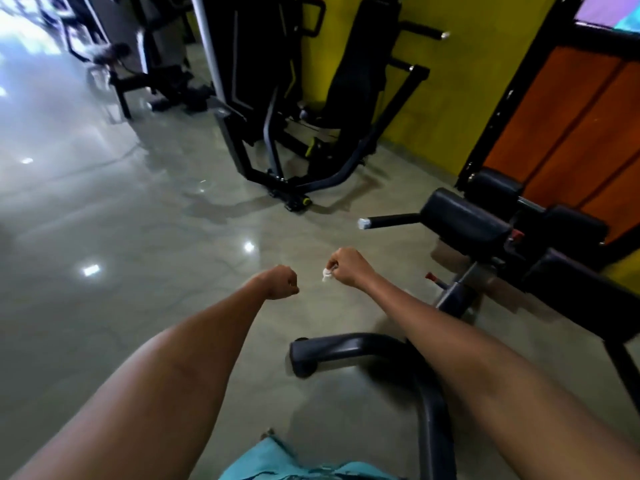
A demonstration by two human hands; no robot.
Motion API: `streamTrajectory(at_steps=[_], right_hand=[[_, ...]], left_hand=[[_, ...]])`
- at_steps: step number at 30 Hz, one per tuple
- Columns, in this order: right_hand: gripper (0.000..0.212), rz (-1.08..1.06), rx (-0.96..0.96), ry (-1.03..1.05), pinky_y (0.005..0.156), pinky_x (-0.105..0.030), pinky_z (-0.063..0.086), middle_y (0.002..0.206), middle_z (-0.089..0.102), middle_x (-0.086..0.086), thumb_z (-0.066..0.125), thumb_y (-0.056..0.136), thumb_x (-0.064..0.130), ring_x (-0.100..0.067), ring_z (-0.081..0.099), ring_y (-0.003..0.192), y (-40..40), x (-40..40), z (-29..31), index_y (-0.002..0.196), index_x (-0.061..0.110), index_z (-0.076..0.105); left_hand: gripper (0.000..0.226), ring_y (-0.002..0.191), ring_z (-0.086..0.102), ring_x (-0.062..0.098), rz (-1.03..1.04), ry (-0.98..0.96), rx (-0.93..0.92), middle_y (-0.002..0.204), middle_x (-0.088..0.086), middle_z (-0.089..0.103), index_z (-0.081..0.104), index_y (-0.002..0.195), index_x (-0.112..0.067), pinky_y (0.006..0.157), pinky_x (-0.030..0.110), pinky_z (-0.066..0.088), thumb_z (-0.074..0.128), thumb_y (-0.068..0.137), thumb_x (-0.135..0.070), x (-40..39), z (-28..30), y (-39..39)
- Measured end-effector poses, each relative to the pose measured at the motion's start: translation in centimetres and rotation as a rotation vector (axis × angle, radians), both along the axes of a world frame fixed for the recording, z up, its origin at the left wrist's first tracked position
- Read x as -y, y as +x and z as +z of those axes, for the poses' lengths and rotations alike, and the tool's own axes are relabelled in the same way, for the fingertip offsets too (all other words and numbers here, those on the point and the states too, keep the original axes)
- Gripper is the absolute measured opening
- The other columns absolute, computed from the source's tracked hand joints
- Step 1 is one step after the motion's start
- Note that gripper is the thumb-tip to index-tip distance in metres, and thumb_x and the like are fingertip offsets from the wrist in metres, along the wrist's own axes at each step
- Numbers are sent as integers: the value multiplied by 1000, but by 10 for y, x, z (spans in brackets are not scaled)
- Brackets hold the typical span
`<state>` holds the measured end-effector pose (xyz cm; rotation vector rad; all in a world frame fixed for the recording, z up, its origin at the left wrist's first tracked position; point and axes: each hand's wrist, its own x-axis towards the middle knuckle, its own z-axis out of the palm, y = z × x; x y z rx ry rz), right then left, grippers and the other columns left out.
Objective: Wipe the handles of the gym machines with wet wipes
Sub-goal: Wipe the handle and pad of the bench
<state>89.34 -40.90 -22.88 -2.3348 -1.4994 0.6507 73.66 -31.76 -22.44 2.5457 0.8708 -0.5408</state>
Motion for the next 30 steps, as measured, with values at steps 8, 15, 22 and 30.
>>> streamTrajectory(at_steps=[8,15,22,30], right_hand=[[21,67,50,-14,78,-31,53,97,71,-15,62,79,5,-26,66,91,-72,-110,5,97,6,74],[21,143,110,-29,76,-30,53,101,70,-14,60,82,3,-27,65,91,-99,-200,8,98,6,73],[21,226,173,12,77,-32,53,103,69,-13,60,83,6,-28,65,93,-101,-301,7,100,6,72],[18,107,119,28,81,-33,53,100,70,-14,62,81,5,-27,65,94,-40,-431,-2,95,5,74]], left_hand=[[33,115,54,25,94,30,-17,123,12,61,64,117,-3,91,31,42,51,96,-25,-106,13,-103],[33,115,53,26,105,45,15,123,13,60,62,118,-2,92,33,43,49,97,-24,-179,24,-124],[33,108,58,26,91,73,34,114,14,65,66,110,1,84,28,42,49,96,-24,-274,24,-109],[35,112,55,25,41,77,-24,121,12,62,64,115,-3,88,30,42,48,97,-27,-405,18,-66]])
